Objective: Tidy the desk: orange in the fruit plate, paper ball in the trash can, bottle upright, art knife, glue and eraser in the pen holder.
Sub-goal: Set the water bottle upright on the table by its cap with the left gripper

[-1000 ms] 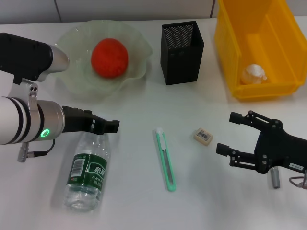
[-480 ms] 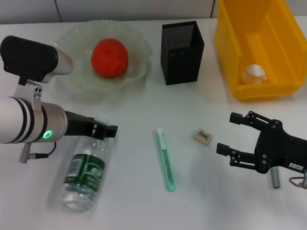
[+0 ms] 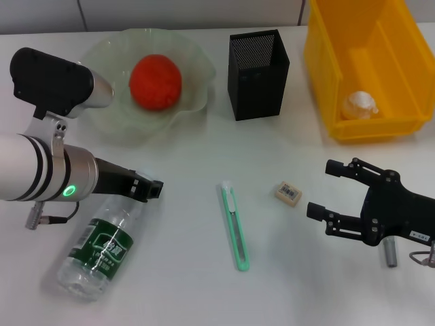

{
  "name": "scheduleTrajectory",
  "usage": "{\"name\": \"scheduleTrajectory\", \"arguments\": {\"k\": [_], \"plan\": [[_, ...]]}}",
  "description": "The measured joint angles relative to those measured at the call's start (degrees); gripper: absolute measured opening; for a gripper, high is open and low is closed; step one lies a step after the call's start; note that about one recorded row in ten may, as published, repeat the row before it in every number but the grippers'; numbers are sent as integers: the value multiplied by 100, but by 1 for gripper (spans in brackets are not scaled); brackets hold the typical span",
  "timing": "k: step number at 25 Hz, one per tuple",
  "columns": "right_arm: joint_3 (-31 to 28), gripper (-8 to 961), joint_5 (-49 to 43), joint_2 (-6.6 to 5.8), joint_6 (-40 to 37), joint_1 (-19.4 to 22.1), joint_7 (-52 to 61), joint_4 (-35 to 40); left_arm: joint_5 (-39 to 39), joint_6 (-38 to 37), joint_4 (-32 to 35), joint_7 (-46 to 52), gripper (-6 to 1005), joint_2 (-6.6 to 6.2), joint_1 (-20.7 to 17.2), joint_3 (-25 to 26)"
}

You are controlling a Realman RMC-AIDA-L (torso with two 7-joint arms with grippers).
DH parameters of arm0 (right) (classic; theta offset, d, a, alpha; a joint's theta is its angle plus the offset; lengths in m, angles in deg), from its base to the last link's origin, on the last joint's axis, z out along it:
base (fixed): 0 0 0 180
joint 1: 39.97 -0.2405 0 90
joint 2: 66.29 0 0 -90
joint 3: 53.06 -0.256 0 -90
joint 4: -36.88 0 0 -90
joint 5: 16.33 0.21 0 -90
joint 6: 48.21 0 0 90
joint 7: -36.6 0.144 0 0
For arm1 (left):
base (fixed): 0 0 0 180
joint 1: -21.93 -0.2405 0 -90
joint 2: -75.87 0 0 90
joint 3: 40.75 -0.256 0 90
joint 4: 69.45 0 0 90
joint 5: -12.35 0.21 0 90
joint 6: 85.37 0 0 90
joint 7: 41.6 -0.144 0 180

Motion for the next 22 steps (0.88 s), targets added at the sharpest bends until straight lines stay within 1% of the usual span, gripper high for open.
{"name": "scheduleTrajectory", "arguments": {"k": [2,4,7,10,11,12,15,17,20,22], "plan": [[0,853,0,-1,-19,0,3,0,-4,-4,179,-140,447,-5,-66,-12],[0,852,0,-5,-34,12,8,12,-165,25,451,-441,441,-10,-225,20],[0,852,0,-7,-41,25,25,38,-718,164,736,-1231,441,-25,-497,266],[0,853,2,-8,-44,26,60,45,-1971,400,738,-2729,441,-31,-870,762],[0,853,3,-9,-47,26,75,47,-2320,431,677,-3110,441,-31,-938,895],[0,853,4,-9,-49,23,94,49,-2882,434,518,-3713,441,-33,-1031,1135],[0,853,9,-10,-53,10,152,57,-4044,290,44,-4849,441,-39,-1129,1601],[0,853,9,-9,-58,3,177,76,-4645,168,-301,-5540,441,-40,-1158,1860],[0,853,9,-9,-87,2,233,136,-5122,-47,-688,-6205,441,-41,-1150,2128],[-1,852,9,-9,-127,0,364,233,-5315,-142,-855,-6454,441,-39,-1136,2270]]}}
